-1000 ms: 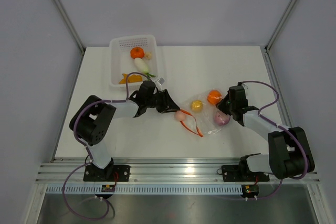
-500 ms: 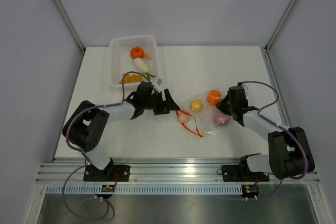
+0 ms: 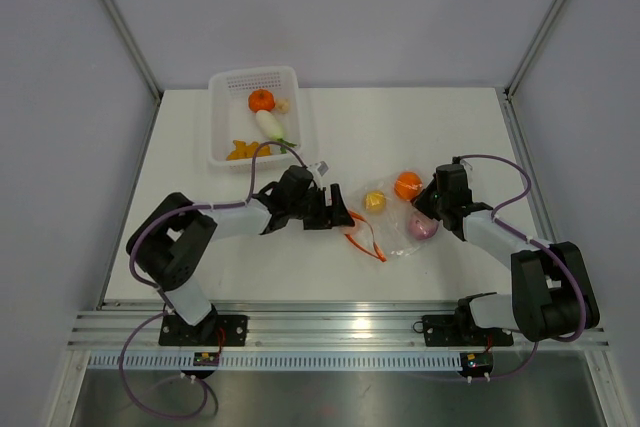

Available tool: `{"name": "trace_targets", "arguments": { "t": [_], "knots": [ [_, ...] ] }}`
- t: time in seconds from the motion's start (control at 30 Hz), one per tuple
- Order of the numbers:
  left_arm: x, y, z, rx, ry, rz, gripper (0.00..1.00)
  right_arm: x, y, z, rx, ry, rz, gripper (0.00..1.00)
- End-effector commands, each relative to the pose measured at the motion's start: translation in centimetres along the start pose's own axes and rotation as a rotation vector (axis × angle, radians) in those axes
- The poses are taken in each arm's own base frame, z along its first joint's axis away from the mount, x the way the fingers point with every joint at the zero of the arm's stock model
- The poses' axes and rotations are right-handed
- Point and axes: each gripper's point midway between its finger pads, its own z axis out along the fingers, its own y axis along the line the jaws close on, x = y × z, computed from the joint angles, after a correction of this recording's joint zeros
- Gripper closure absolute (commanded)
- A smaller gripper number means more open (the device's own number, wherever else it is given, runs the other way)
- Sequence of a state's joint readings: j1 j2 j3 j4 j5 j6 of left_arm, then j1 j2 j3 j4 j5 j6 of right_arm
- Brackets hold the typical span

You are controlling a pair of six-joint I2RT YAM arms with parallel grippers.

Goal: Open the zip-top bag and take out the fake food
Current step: Pick up the food from the zipper food storage bag.

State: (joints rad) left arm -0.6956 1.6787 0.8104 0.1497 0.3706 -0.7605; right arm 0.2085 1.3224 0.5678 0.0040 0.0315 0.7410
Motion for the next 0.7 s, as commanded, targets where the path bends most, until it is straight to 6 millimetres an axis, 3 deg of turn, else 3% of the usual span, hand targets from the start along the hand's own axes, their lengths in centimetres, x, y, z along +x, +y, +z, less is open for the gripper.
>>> {"name": "trace_targets", "arguments": {
  "t": [0.0,0.33,0.67],
  "knots": [
    [-1.6,-0.5,0.3,-0.002,-0.047,-0.003,0.18,-0.4,0.6,-0.2,-0.036,-0.01,-0.002,1.0],
    [-2.3,-0.2,1.2,-0.026,-0.047,0.0,0.18,-0.4,0.7,-0.2,-0.041,-0.011,-0.002,1.0],
    [-1.4,-0.3,2.3,-0.028,0.004,-0.001,0.19,-0.4,0.7,-0.2,-0.044,-0.013,-0.001,1.0]
  ]
}}
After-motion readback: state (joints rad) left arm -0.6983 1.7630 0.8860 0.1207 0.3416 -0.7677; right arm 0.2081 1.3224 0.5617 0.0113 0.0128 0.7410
